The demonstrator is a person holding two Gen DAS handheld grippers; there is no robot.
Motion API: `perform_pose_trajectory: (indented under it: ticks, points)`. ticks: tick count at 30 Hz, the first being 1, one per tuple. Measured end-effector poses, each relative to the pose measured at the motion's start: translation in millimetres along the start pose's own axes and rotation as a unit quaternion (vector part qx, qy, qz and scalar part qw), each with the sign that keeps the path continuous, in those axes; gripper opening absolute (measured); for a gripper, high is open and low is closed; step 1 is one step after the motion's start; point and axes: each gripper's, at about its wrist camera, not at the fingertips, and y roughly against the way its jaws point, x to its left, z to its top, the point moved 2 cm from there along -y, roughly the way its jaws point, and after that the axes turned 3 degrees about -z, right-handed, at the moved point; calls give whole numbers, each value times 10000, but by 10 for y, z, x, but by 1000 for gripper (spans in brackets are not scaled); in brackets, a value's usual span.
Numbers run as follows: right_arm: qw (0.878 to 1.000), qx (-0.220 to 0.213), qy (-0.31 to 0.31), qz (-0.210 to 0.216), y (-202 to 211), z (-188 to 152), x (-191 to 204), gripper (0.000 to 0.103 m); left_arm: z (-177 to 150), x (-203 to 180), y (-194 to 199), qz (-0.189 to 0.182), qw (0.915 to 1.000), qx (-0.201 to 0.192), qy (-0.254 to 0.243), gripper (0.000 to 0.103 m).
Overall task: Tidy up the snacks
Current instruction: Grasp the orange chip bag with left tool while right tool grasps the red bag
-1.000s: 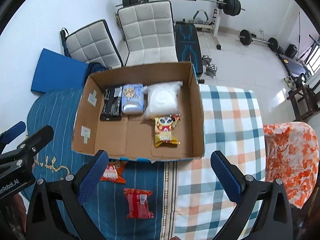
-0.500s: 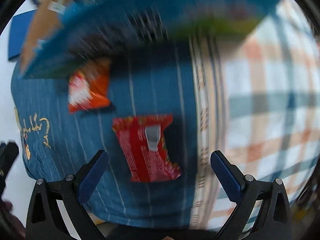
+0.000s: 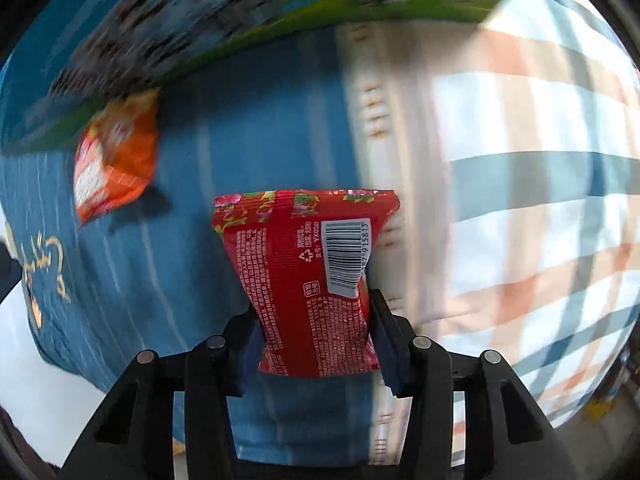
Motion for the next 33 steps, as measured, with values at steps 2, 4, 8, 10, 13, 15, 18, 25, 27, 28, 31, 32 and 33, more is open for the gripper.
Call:
perform_pose_trajectory:
  ticks: [2, 4, 8, 10, 13, 15, 18, 25, 27, 28, 31, 32, 33]
  points:
    - [9998, -96, -140, -51, 64, 23, -149, 50, 133, -44, -113, -109, 9999, 98, 77, 102]
    - [9994, -185, -257, -130, 119, 48, -268, 50, 294, -77, -237, -90, 9996, 203, 149, 102]
    - [9986, -282, -365, -261, 198, 88, -430, 50, 443, -132, -469, 48, 9993, 359, 78, 95]
    - [9987, -264, -323, -288, 207, 108, -456, 50, 482, -170, -618, 192, 9985, 519, -20, 70]
    - [9989, -221, -191, -361, 185, 94, -444, 50, 456, -209, -764, 375, 9966, 715, -181, 46]
    - [9988, -199, -50, -451, 209, 170, -437, 50, 417, -222, -787, 480, 9961, 681, -294, 43]
    - [9984, -173, 163, -521, 191, 131, -361, 50, 304, -182, -743, 435, 9965, 634, -314, 42]
    - [9954, 27, 714, -632, 122, -47, -221, 50, -385, 47, -574, 322, 9965, 708, -309, 42]
    - [9944, 120, 828, -653, 79, -109, -191, 50, -587, 128, -559, 298, 9960, 797, -260, 42]
    - [9937, 171, 876, -673, 49, -154, -184, 50, -667, 165, -572, 301, 9958, 839, -226, 42]
    - [9929, 217, 911, -732, -5, -197, -171, 50, -796, 265, -690, 360, 9943, 996, -113, 42]
    - [9927, 206, 914, -763, -14, -199, -166, 50, -820, 304, -739, 306, 9939, 1060, -11, 43]
    - [9926, 205, 912, -781, -11, -205, -163, 50, -824, 319, -773, 287, 9939, 1060, 32, 44]
